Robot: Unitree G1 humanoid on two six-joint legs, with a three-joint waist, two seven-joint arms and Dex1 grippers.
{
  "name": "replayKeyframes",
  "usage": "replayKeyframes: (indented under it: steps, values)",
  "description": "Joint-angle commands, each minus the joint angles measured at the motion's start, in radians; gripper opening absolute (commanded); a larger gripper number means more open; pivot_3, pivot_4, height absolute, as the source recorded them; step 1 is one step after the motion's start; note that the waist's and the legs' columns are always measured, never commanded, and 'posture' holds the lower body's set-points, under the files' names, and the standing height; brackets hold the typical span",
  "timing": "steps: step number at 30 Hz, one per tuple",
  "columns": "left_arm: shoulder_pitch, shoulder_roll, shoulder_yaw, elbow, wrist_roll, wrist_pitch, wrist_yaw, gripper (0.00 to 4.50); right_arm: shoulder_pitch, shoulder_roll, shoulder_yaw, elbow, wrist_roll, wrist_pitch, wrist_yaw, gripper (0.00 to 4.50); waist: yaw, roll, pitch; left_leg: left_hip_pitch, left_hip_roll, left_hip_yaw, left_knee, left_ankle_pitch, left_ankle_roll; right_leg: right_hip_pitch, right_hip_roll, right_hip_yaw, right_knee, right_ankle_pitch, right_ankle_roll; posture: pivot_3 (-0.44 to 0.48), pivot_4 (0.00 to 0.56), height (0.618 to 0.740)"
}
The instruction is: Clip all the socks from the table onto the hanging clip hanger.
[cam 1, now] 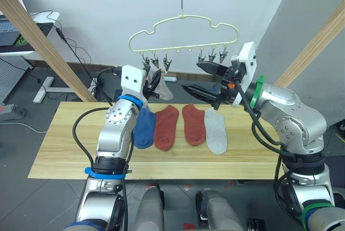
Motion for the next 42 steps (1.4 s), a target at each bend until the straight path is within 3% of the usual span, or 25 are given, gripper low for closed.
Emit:
replayKeyframes:
  steps: [1,42]
  values:
    - [-0.028,-0.009,0.011,0.006,0.011,-0.047,0.004,1.86,-0.019,-0.006,-0.025,-0.05,0.026,-0.022,-0.001,4.5,0.0,0.0,0.0,0.0,0.0,0.0,0.0,0.0,0.0,0.0,0.0,0.0,0.0,0.0,0.0,0.032,0.203,0.74]
    - [-0.12,-0.054,0.026,0.177,0.03,-0.138,0.035,1.86,-0.036,-0.017,-0.029,-0.051,0.054,-0.02,-0.028,4.5,-0.002,0.0,0.0,0.0,0.0,-0.001,0.011,0.0,0.0,0.0,0.0,0.0,0.012,0.0,0.0,0.011,0.207,0.74]
